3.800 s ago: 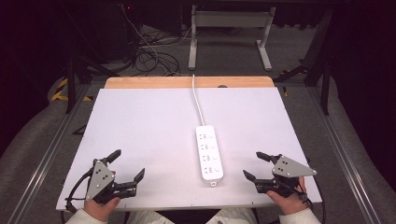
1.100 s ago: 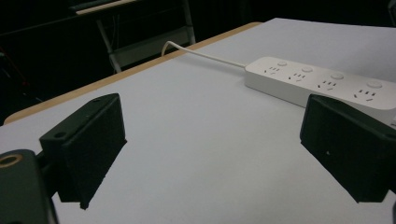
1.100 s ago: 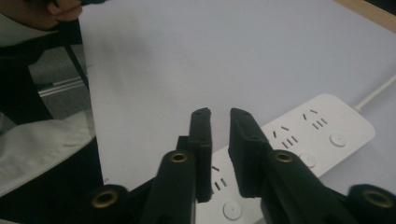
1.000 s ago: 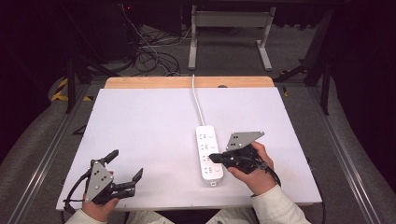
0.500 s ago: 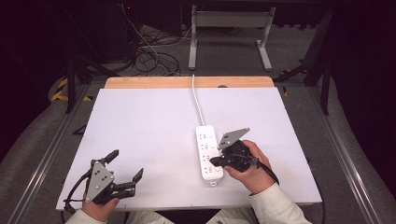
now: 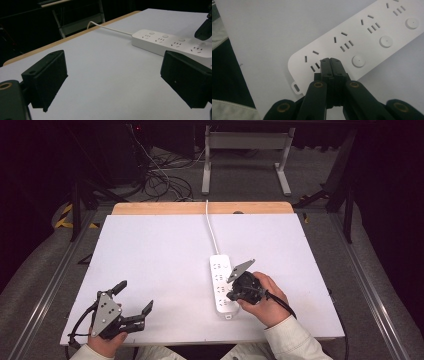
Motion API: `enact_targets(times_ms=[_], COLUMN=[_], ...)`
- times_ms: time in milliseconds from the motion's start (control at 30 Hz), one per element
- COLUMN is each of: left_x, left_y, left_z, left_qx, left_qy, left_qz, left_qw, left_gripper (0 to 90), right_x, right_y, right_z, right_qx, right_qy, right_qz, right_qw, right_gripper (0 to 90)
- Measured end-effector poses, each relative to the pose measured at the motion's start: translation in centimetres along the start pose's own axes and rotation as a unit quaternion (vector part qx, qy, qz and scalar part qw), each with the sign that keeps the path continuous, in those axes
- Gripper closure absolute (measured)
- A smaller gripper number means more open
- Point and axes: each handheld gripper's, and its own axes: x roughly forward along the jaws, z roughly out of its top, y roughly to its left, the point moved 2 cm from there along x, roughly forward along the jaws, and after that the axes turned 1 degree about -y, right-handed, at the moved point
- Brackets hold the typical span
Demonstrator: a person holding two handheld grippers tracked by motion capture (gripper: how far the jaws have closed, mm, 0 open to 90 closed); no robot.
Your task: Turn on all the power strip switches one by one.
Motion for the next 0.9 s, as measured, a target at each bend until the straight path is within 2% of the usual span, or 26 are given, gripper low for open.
enact_targets(times_ms=[500, 900], left_x=[0.04, 0.01], left_y=[0.02, 0.0], left_z=[-0.01, -0.01], left_qx=[0.0, 0.0], left_qy=[0.002, 0.002], left_qz=[0.001, 0.001], left_qw=[1.0, 1.0], left_gripper=[7.4, 7.4], right_x=[0.66, 0.78], right_y=[0.19, 0.22], right_z=[-0.15, -0.32], right_qx=[-0.006, 0.0], right_qy=[0.026, 0.024], right_qz=[-0.003, -0.004], right_qw=[0.9996, 0.9997], right_gripper=[90.0, 90.0])
